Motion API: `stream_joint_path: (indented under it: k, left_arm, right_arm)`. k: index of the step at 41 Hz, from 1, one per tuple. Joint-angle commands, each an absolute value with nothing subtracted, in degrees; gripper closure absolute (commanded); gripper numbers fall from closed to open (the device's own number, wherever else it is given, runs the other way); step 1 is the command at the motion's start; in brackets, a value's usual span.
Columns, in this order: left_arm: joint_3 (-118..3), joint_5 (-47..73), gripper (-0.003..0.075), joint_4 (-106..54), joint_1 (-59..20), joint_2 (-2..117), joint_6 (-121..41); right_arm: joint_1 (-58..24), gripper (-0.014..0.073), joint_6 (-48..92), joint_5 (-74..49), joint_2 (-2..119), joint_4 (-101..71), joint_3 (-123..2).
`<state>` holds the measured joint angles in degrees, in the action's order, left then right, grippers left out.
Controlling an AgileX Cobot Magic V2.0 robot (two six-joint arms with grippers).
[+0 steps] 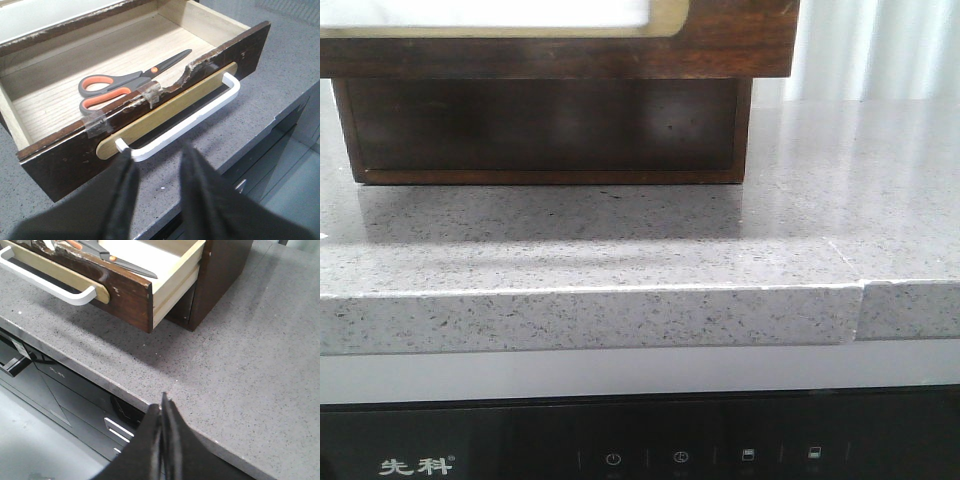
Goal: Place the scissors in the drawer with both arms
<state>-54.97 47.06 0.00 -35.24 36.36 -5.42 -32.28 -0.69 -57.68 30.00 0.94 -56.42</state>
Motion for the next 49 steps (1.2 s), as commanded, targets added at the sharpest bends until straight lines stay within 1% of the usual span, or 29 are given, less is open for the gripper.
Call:
stream_joint_path:
  k: [1,2,4,39,43,49]
  left_arm:
    - [-56.35,42.41,0.072,-0.69,-35.76,36.65,-4.81]
    - [-56.35,42.41,0.0739,-0.79,-35.76,36.65,-4.81]
    - [-56.35,42.41,0.0741,-1.05,-35.76,36.65,-4.76]
    - [-56.26,42.41,0.0741,-1.3,-35.76,36.5,-3.72]
    - [-56.12,41.49,0.0741,-1.3,-33.3,36.37,-3.72]
    - [-53.33,35.54,0.0741,-1.3,-26.29,34.57,-3.72]
  right_arm:
    - [-31.91,0.0659,-0.82,-53.43,30.37,1.72,-57.63]
    - [-31.91,0.0661,-0.82,-53.43,30.37,1.72,-57.63]
    - [-31.91,0.0661,-0.82,-53.36,30.37,1.72,-57.63]
    - [-31.91,0.0661,-0.82,-53.77,30.37,1.72,-57.63]
    - [-31.91,0.0661,-0.82,-53.77,30.37,1.72,-57.63]
    - [-31.91,0.0661,-0.82,-53.77,30.37,1.72,-57.63]
